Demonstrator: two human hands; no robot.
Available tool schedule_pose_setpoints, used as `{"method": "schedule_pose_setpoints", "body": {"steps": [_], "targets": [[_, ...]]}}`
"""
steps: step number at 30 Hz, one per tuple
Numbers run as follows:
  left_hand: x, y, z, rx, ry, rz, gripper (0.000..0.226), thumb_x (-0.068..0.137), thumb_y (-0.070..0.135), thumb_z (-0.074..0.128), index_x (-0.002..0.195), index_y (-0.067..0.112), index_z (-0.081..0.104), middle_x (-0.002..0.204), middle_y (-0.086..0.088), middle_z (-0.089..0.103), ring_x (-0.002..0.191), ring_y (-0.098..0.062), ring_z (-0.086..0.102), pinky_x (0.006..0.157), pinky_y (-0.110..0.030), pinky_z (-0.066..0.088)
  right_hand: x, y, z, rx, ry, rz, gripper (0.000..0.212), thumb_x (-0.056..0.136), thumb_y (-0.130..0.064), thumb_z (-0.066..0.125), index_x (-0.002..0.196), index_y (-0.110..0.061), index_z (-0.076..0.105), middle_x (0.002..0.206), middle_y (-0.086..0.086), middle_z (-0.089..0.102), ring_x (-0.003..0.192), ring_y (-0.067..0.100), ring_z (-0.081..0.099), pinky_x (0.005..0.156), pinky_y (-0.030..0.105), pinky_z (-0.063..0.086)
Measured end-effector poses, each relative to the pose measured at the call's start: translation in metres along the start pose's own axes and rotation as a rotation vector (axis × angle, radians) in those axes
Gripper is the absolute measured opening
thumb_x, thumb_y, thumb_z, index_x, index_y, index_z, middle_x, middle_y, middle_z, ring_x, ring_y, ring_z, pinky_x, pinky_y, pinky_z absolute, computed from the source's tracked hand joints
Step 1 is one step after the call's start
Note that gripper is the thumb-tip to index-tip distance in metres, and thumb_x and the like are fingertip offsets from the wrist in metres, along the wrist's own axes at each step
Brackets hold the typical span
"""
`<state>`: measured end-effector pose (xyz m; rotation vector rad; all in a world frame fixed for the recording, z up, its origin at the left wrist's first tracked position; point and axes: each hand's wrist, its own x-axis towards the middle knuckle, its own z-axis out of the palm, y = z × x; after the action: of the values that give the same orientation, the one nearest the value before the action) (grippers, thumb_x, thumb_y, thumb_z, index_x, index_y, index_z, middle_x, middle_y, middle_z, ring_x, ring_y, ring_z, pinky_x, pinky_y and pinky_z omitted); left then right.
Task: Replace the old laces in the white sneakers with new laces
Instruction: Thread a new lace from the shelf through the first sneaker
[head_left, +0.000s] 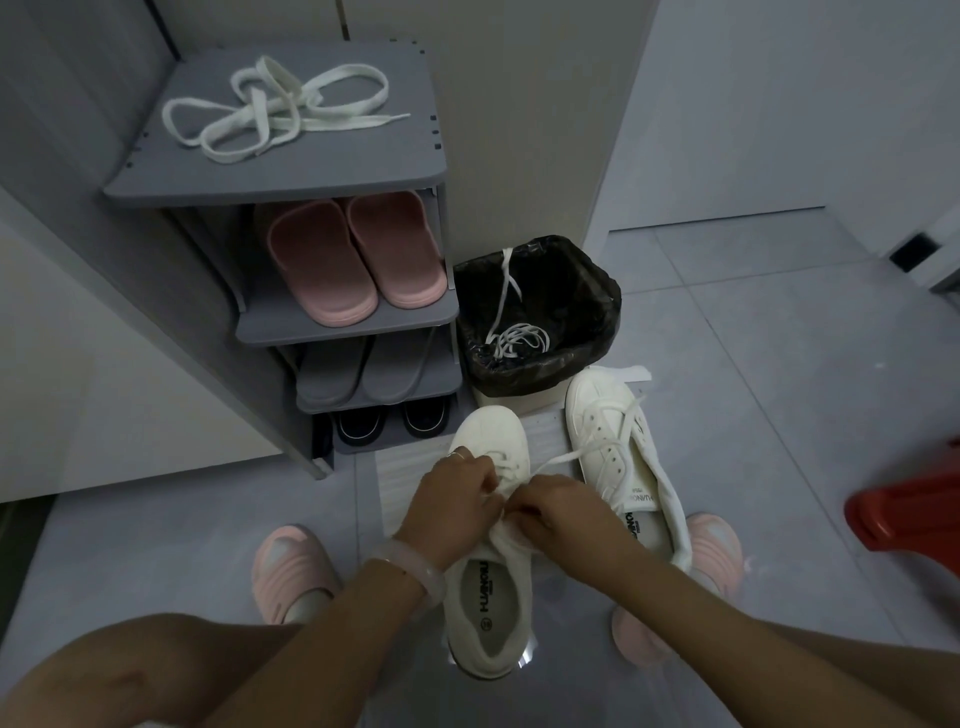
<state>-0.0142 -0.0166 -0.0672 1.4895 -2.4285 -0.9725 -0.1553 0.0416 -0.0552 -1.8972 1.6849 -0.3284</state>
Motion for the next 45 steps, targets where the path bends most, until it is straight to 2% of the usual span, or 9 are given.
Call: {"method": "schedule_pose_setpoints", "body": {"steps": [8,10,13,19,24,30,34,39,45], "targets": [[-0.003,0.001,-0.017,-0.211,-0.142,0.011,0.016,0.075,0.023,0.049,0.075,0.013,0.061,0.073,0.016,0.050,0.088,-0.017,0.053,0.089,-0.037,0.040,0.008,0.011,-0.021,-0.239,0.222,0.069,0.033,0.070,-0.013,0.048,0.095,-0.018,0.070,0.098,0.006,0.068,0.088,0.029,0.065,0.071,0.041,0.053],[-0.004,0.001,-0.026,-0.278,-0.246,-0.013,0.023,0.067,0.033,0.046,0.067,0.017,0.063,0.073,0.014,0.057,0.086,-0.014,0.057,0.084,-0.032,0.043,0.009,0.009,-0.023,-0.263,0.173,0.031,0.032,0.078,-0.018,0.040,0.090,-0.021,0.070,0.085,-0.002,0.067,0.079,0.018,0.066,0.080,0.035,0.051],[-0.006,0.000,-0.036,-0.183,-0.385,-0.022,0.030,0.077,0.039,0.047,0.052,0.023,0.055,0.067,0.008,0.060,0.069,-0.004,0.052,0.070,-0.021,0.035,0.009,0.008,-0.031,-0.149,-0.025,0.066,0.024,0.095,-0.017,0.039,0.104,-0.015,0.061,0.062,-0.011,0.050,0.053,0.005,0.047,0.057,0.019,0.039],[-0.006,-0.001,-0.031,0.123,-0.358,0.133,0.036,0.095,0.026,0.043,0.088,0.002,0.069,0.103,-0.004,0.066,0.098,-0.018,0.057,0.090,-0.035,0.040,0.004,-0.006,-0.022,-0.182,-0.249,0.019,0.026,0.084,-0.038,0.061,0.097,-0.016,0.059,0.100,0.000,0.059,0.080,0.009,0.046,0.072,0.027,0.042],[-0.006,0.000,-0.033,0.066,-0.368,0.136,0.046,0.084,0.036,0.039,0.085,0.002,0.071,0.093,-0.008,0.067,0.088,-0.021,0.061,0.083,-0.038,0.046,0.000,-0.019,-0.010,-0.232,-0.179,-0.016,0.032,0.088,-0.037,0.055,0.108,-0.012,0.052,0.112,0.002,0.047,0.097,0.017,0.049,0.070,0.026,0.037],[-0.007,-0.004,-0.032,0.008,-0.371,0.117,0.034,0.090,0.025,0.048,0.083,0.000,0.070,0.100,-0.006,0.067,0.093,-0.021,0.061,0.086,-0.041,0.047,0.003,-0.025,-0.003,-0.128,-0.215,0.169,0.027,0.087,-0.028,0.056,0.099,-0.005,0.064,0.105,0.009,0.050,0.103,0.024,0.051,0.079,0.028,0.044],[-0.007,-0.002,-0.034,0.001,-0.329,0.130,0.034,0.094,0.022,0.047,0.086,-0.001,0.070,0.100,-0.008,0.067,0.093,-0.020,0.061,0.087,-0.037,0.045,0.006,-0.029,-0.008,-0.229,-0.346,0.181,0.020,0.085,-0.025,0.057,0.083,-0.005,0.061,0.092,0.007,0.042,0.092,0.024,0.050,0.063,0.025,0.036],[-0.006,0.001,-0.034,0.073,-0.335,0.144,0.027,0.091,0.018,0.050,0.093,0.000,0.070,0.105,-0.009,0.061,0.095,-0.022,0.058,0.083,-0.034,0.045,0.012,-0.029,-0.022,0.565,-0.284,0.442,0.026,0.084,-0.016,0.054,0.059,-0.018,0.051,0.064,-0.003,0.050,0.059,0.007,0.043,0.055,0.018,0.035],[-0.012,0.002,-0.035,0.083,-0.330,0.214,0.024,0.085,0.009,0.053,0.098,0.012,0.073,0.111,-0.004,0.049,0.096,-0.016,0.052,0.081,-0.023,0.043,0.019,-0.015,-0.041,1.243,-0.108,0.594,0.020,0.091,-0.007,0.049,0.074,-0.011,0.059,0.065,0.002,0.061,0.057,0.009,0.056,0.060,0.018,0.044]]}}
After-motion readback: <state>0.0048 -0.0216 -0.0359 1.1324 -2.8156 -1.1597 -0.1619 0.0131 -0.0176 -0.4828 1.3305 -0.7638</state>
